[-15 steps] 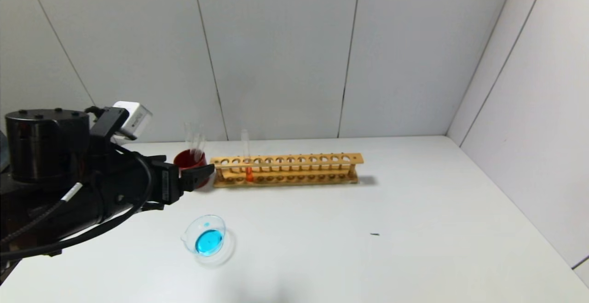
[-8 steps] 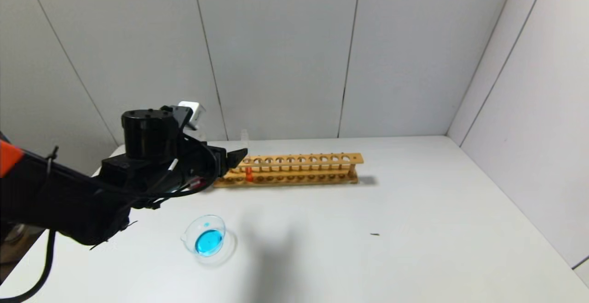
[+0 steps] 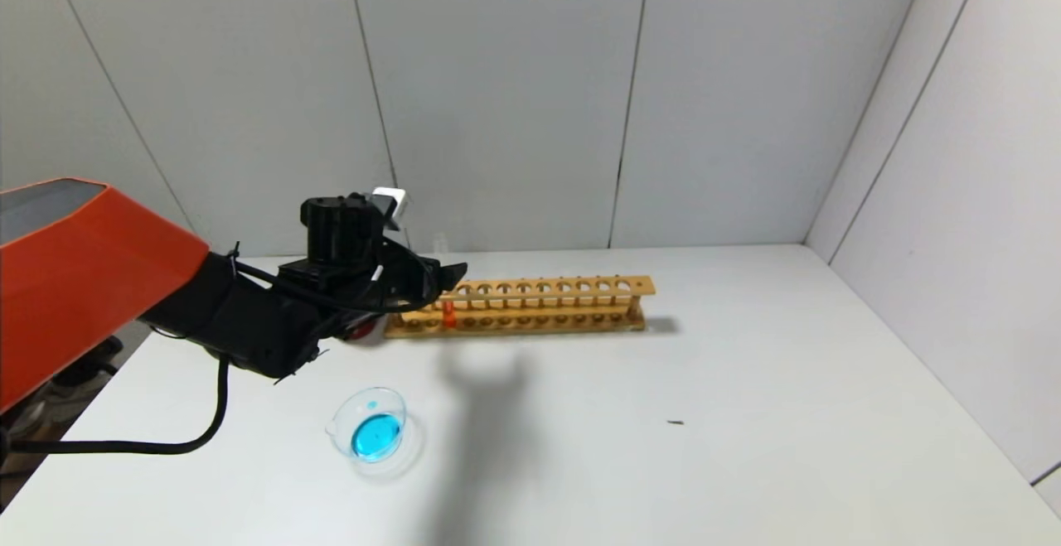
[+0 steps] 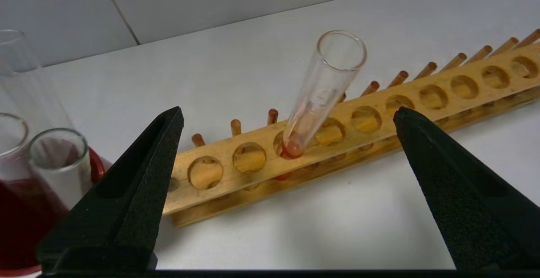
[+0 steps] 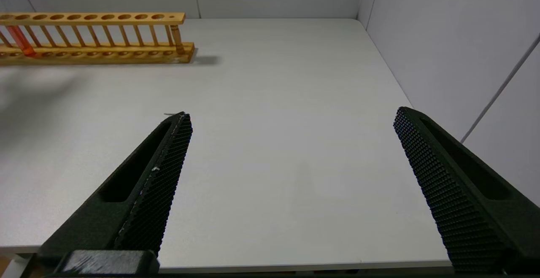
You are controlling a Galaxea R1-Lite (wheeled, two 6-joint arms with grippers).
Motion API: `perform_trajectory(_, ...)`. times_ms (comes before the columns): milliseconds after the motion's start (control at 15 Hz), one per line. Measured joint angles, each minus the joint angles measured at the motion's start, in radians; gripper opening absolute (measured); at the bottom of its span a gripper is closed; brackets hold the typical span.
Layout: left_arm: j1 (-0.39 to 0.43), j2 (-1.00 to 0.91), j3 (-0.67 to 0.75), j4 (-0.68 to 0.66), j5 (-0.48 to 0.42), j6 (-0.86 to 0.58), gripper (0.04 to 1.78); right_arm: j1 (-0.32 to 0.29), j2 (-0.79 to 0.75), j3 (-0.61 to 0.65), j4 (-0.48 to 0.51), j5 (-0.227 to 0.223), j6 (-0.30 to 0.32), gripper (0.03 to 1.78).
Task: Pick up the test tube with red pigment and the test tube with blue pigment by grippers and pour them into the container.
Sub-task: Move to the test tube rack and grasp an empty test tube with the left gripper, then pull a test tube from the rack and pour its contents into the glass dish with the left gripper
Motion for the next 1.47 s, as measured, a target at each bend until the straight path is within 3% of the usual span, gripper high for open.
perform_trajectory(267,0.001,0.060,-0.087,0.024,-0.001,0.000,1.52,0.000,0.000,0.000,0.000,0.000,0.000,1.75)
perform_trajectory(400,0.000,0.080,-0.118,0.026,-0.002,0.000,1.25,0.000,0.000,0.000,0.000,0.000,0.000,1.75)
perform_trajectory(667,0.000,0.101,-0.135,0.026,-0.004,0.000,0.51,0.000,0.000,0.000,0.000,0.000,0.000,1.75)
perform_trajectory(800,-0.002,0.105,-0.137,0.026,-0.003,0.000,0.32,0.001,0.000,0.000,0.000,0.000,0.000,1.75)
perform_trajectory(1133,-0.003,0.064,-0.150,0.055,0.004,0.030,0.31,0.000,0.000,0.000,0.000,0.000,0.000,1.75)
perform_trajectory(1467,-0.003,-0.107,-0.176,0.169,0.010,0.125,0.31,0.001,0.000,0.000,0.000,0.000,0.000,1.75)
